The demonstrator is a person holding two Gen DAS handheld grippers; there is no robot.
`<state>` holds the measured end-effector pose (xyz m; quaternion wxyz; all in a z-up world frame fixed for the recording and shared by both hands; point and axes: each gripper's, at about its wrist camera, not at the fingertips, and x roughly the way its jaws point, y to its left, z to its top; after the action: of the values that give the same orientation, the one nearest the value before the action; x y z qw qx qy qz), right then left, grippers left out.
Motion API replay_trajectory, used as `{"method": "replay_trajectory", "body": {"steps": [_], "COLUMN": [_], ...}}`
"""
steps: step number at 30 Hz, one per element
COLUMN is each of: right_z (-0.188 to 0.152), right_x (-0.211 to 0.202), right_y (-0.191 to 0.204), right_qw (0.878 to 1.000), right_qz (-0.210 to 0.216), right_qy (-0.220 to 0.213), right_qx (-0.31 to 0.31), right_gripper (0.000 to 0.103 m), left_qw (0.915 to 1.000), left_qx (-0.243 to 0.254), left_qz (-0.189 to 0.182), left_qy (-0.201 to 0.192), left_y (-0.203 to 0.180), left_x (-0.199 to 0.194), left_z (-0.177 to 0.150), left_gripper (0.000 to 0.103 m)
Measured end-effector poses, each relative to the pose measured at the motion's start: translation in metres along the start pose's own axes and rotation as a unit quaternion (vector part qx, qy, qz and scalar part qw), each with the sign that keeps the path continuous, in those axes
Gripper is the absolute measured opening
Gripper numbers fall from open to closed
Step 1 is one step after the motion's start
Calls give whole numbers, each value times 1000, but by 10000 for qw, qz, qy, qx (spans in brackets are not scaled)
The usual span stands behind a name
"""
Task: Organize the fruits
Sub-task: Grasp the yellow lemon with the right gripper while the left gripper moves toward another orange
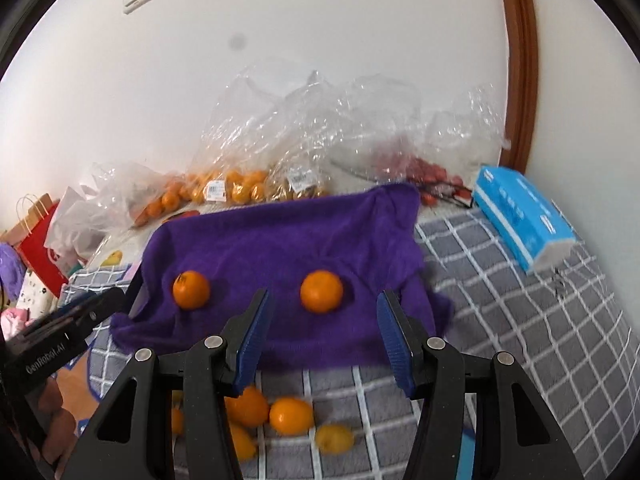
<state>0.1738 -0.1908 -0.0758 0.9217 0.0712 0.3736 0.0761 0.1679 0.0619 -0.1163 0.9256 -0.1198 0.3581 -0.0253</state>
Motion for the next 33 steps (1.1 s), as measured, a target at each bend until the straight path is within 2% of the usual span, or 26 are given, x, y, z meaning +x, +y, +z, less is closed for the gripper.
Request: {"method": "replay_trajectory", "body": {"steps": [3,10,13,16,18,21,26,33], "right_z": [-9,-28,-35,-42,-49,-60,-74,-87], "right_x": [-10,-35,-45,-54,-55,-48,-20,16], "right_y": [2,11,10,4,1,-3,-7,-4], "right_qw": [10000,9993,9993,9992,9990,9992,9989,9965], "right_qz": [35,36,-51,-93,-136,-125,129,182], "right_qy": [38,58,-52,-251,-289,-159,375,713], "right_qx": [-46,-360,-376,-287,-301,-356,-255,-408], "right_gripper": [54,54,54,54,54,54,49,48], "left_qw": [9999,9996,9996,9992,9983,9971,9962,9969], "left_qx": [-55,-121,-223,-114,-102,-36,-136,112], "left_qz": [-77,214,75,356,467,583,482,476], "left_qy": [134,122,176,162,324,485,712,613], "left_y": [4,12,18,22,28,38,46,43], "left_x": [-10,-31,-36,-35,-29,-20,-8,-2], "left_z": [-13,-33,-39,-48,-55,-65,-77,-84], "left_gripper": [61,60,61,61,60,58,56,55]}}
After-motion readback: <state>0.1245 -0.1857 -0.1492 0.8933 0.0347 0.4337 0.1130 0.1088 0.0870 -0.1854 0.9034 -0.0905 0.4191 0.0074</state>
